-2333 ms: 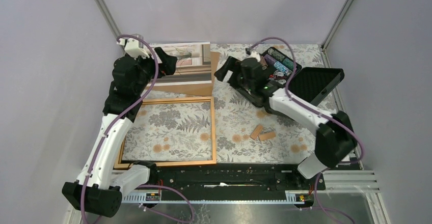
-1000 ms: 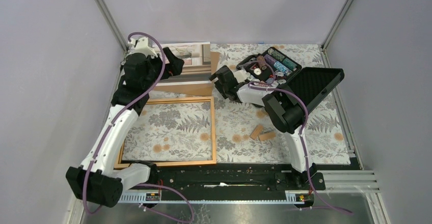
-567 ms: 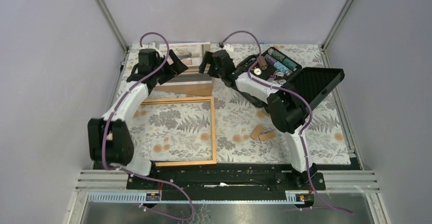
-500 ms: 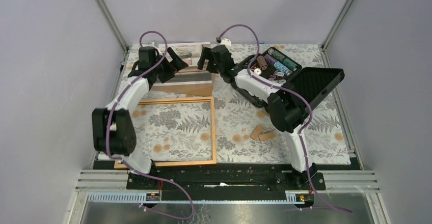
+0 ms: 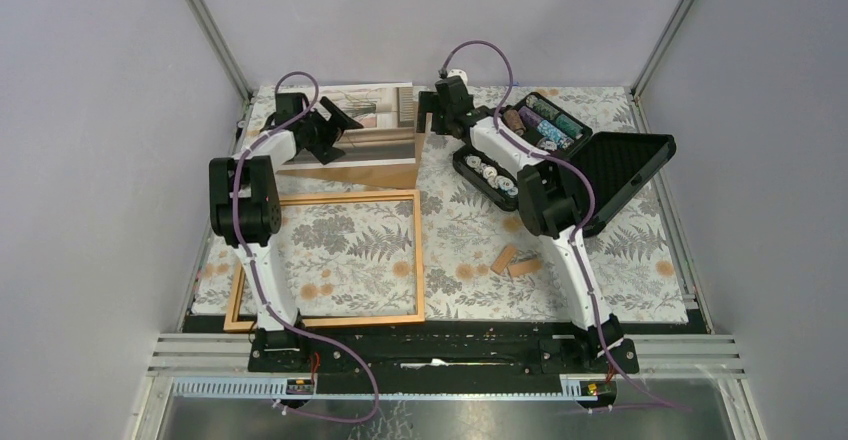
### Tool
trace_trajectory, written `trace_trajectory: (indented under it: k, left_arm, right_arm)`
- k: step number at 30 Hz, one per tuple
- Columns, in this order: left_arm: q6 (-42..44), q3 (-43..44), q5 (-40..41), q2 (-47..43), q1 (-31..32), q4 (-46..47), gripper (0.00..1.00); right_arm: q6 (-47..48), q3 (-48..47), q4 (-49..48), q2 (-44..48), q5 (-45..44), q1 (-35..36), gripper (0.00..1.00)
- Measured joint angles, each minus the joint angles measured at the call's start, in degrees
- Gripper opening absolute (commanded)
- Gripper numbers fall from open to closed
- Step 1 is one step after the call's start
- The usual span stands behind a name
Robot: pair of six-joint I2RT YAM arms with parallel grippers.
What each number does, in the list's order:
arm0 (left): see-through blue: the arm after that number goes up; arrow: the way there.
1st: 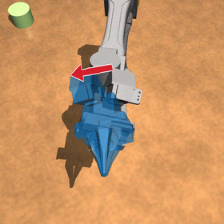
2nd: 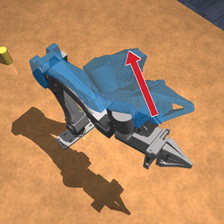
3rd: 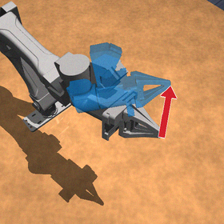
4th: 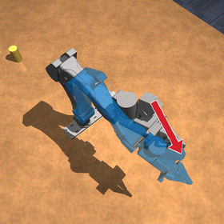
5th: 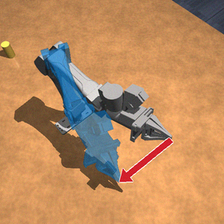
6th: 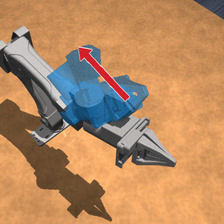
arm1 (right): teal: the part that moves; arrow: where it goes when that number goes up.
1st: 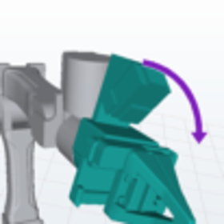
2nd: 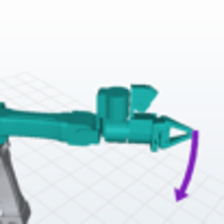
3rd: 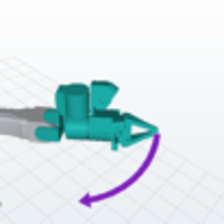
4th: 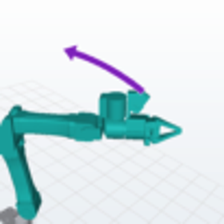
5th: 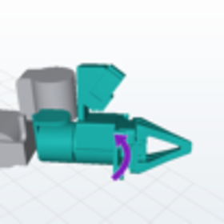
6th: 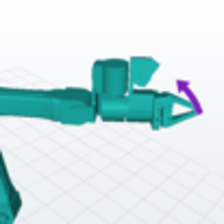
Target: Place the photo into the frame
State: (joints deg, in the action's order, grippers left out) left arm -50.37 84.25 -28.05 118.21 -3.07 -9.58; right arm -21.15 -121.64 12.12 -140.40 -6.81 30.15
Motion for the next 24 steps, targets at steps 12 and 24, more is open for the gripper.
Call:
trace_trajectory:
  k: [12,24]
  left_arm:
    - [4.31,5.14,2.64,6.38,-0.48,-3.63,0.99]
    - [0.92,3.23,0.85,6.43,-1.90,-0.48,0.99]
  right_arm:
    - [0.57,-10.51,2.67,-7.76,-1.09,-0.15,1.00]
    - [0.85,-12.48,2.73,-10.54,-0.94,-0.33,1.00]
